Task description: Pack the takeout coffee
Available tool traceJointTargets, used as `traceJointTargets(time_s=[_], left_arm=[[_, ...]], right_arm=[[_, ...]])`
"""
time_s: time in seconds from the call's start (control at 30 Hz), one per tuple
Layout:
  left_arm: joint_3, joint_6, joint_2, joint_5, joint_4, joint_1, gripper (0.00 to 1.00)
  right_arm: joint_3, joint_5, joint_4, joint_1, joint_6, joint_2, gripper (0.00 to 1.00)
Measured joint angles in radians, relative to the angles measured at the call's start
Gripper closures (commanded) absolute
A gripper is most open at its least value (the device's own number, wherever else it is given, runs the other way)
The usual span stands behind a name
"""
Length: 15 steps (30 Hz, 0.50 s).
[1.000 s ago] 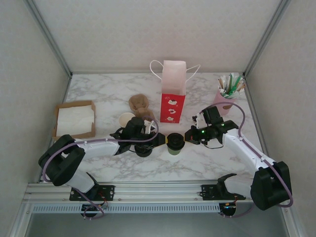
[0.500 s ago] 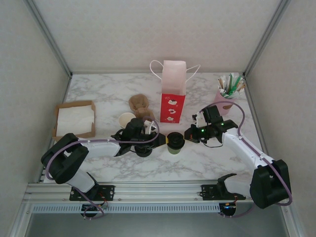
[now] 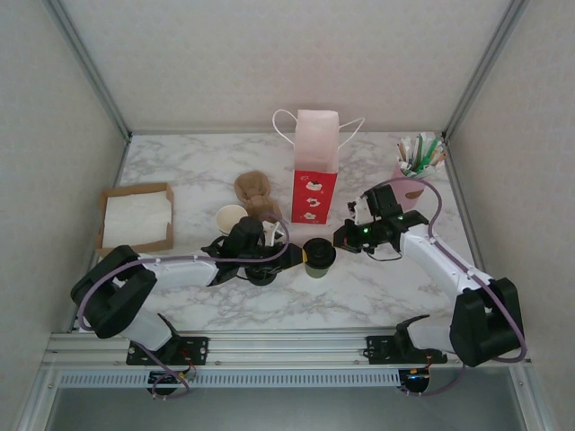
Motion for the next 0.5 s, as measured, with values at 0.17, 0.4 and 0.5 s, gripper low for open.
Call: traceJointTargets(time_s=[0.17, 0.4, 0.5], left_arm=[[0.002, 0.0, -0.007, -0.001, -0.024, -0.002, 0.51], [0.013, 0.012, -0.056, -0.02, -0.098, -0.009, 0.46], [0.023, 0.021, -0.089, -0.025, -0.129, -0.008, 0.46]], right_arm=[[0.039, 0.001, -0.02, 0.0, -0.015, 0.038, 1.0], [0.061, 0.046, -0.062, -0.011, -0.023, 0.038, 0.94], [0.061, 0.07, -0.097, -0.012, -0.023, 0.008, 0.9]])
